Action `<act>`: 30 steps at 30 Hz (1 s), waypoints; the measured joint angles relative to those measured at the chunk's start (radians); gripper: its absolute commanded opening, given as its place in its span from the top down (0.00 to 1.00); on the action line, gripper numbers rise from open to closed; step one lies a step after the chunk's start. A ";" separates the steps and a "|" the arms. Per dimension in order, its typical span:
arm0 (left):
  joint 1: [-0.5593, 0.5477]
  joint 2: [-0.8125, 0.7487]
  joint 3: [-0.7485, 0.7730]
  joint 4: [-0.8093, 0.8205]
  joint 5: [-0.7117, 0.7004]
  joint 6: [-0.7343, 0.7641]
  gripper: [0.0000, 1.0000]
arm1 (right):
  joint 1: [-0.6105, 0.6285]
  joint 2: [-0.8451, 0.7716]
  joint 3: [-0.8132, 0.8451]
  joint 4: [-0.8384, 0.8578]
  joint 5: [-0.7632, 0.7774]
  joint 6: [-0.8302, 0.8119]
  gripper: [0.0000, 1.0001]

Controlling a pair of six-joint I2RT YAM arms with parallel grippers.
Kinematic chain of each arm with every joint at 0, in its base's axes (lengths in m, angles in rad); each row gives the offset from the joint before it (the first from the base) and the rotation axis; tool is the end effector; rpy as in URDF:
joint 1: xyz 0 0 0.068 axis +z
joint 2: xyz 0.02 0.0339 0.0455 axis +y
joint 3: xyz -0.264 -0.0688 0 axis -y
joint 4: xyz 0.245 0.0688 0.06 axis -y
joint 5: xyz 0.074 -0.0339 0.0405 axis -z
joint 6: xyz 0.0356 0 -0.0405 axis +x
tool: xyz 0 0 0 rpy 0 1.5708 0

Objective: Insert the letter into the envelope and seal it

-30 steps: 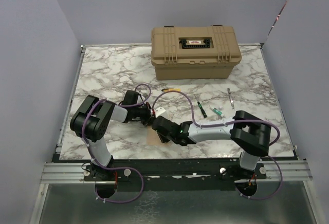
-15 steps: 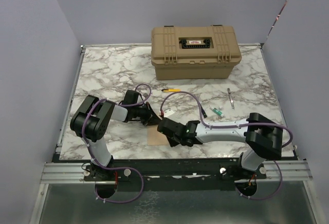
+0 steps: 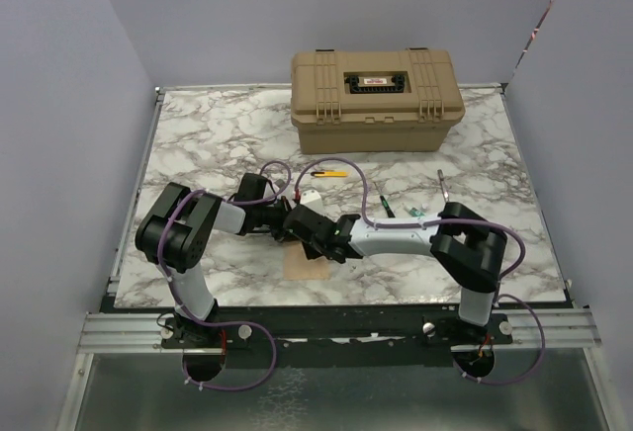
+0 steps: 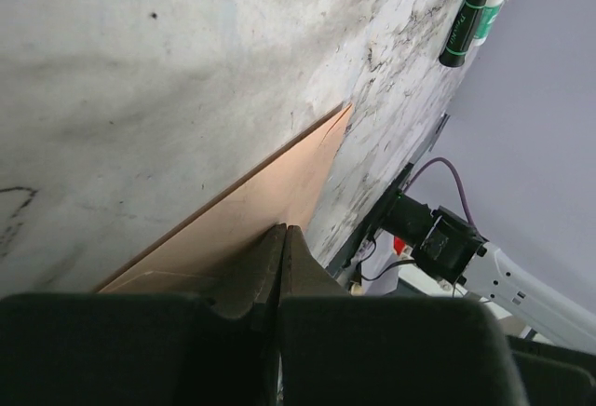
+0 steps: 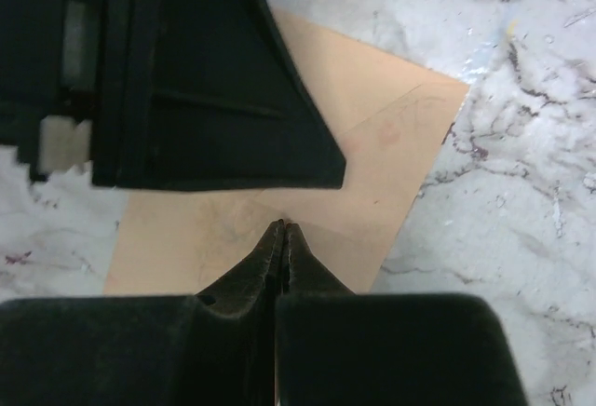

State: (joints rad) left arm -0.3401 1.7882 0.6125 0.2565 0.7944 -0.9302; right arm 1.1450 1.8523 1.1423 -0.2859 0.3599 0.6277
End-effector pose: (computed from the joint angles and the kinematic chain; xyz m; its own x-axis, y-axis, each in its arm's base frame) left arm 0.2617 -0.1196 0.0896 -0.9624 -0.2554 0.0923 -0.2175 0.5212 -0.8253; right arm 0.1670 0.3378 0.1628 -0.7347 -0.2892 -0.6137 -0.4223 0.9029 0.0801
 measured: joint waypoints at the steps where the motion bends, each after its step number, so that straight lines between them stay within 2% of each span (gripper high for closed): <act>1: 0.000 0.000 0.000 0.000 0.000 0.000 1.00 | -0.006 0.008 0.002 0.005 0.000 0.000 1.00; 19: 0.010 0.013 0.003 0.004 0.022 -0.001 1.00 | -0.034 0.053 0.034 0.057 -0.045 -0.077 1.00; 30: 0.024 0.030 0.009 -0.001 0.052 -0.001 1.00 | -0.039 0.029 -0.036 0.169 -0.114 -0.123 0.87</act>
State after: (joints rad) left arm -0.3164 1.8183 0.6216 0.2558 0.8463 -0.9310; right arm 1.1065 1.8809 1.1065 -0.1169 0.2455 0.5045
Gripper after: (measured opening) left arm 0.002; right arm 0.106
